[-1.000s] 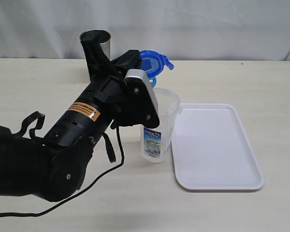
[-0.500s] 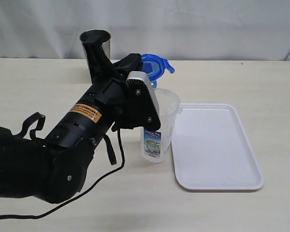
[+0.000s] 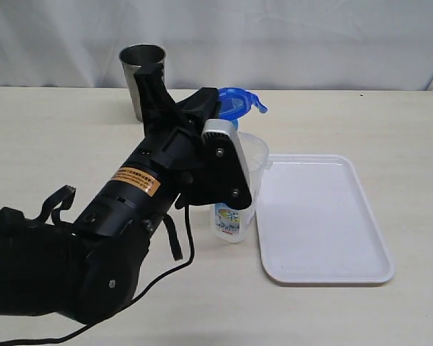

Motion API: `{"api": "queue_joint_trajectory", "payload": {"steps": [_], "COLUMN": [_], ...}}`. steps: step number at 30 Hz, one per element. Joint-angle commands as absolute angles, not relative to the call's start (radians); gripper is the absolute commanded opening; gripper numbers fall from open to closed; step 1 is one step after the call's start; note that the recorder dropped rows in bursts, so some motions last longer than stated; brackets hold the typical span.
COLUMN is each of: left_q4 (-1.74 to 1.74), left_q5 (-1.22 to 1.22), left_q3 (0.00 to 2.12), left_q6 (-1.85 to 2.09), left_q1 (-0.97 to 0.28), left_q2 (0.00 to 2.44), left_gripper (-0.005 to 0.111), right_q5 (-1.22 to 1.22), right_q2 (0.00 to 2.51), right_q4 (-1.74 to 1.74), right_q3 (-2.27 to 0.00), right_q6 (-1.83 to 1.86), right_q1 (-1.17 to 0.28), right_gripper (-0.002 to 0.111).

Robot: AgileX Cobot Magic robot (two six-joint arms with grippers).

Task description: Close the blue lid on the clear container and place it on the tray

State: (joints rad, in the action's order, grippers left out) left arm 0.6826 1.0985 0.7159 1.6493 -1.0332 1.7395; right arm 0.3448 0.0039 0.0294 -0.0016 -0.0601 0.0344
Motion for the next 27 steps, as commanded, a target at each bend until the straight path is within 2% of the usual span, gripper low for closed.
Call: {"api": "queue_joint_trajectory", "payload": {"steps": [1,9,27], "left_q4": [0.691,0.727,0.759], "left_q5": [1.074,1.101,1.074], "left_q3": [0.722,0.722,0.722], "left_q6": [1.648,1.681,1.706], "left_q1": [-1.036,-1.083,-1.097], "left_q2": [1.736,1.736,1.736], "left_gripper": [0.0,0.0,0.0], "right_q5": [0.342,0.342,0.342], "right_q2": [0.0,0.0,0.0], "right_q4": [0.031,0.031,0.031], "right_q3": [0.0,0.0,0.0], "right_q6": [-0.06,-0.06,-0.06], "right_q1": [0.033,0.033,0.033], "right_gripper": [0.004,0.004,0.004]}}
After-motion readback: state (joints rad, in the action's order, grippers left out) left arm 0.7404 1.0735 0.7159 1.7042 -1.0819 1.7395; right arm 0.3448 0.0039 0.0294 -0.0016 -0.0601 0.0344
